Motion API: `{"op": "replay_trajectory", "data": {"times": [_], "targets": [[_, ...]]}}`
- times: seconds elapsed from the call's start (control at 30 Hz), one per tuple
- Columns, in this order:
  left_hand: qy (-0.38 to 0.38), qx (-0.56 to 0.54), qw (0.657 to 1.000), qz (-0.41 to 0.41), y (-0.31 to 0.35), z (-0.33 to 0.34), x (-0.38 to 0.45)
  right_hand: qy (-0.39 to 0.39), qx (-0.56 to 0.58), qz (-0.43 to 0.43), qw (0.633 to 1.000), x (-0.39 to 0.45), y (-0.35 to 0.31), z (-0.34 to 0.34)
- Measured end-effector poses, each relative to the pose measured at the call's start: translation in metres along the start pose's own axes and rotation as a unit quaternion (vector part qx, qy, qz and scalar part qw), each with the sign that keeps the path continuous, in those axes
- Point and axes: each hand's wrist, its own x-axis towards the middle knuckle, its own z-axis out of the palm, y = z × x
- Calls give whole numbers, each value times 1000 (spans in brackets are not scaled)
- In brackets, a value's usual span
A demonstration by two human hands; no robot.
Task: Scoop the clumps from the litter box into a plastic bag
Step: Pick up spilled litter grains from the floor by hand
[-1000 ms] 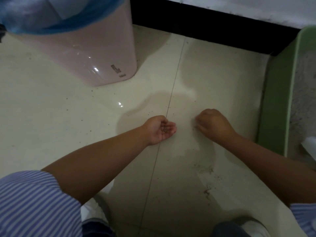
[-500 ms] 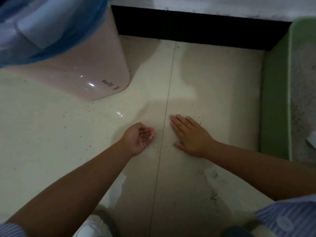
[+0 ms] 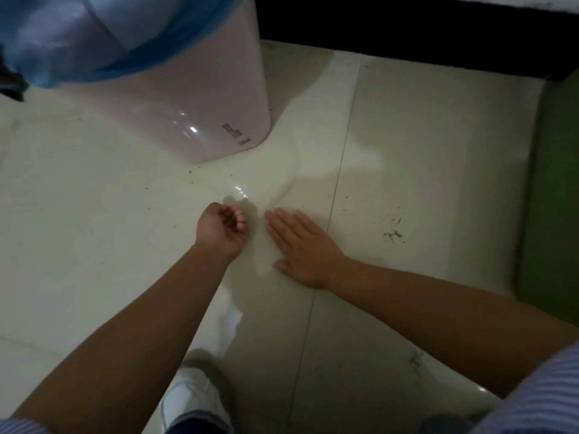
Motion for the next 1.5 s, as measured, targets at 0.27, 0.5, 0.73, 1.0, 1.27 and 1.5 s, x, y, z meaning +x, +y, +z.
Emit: {"op": "replay_trajectory", "data": {"times": [0.27,0.5,0.73,1.0,1.27,1.5], "targets": [[-25,32,998,-37,-15,11,-7,-12,-3,95,995,-6,34,2],[-79,101,990,-63,-33,47,-15,5,55,223,973,-72,70,21],[-100,136,983,-77,-48,71,-21,41,58,216,974,-96,89,18],[-85,144,982,-84,-63,68,-24,17,123,127,984,-56,135,1],[-92,173,977,-87,-73,72,-25,14,51,-24,998,-78,129,20],[-108,210,967,-92,-79,81,-26,40,23,11,999,-116,122,34]]}}
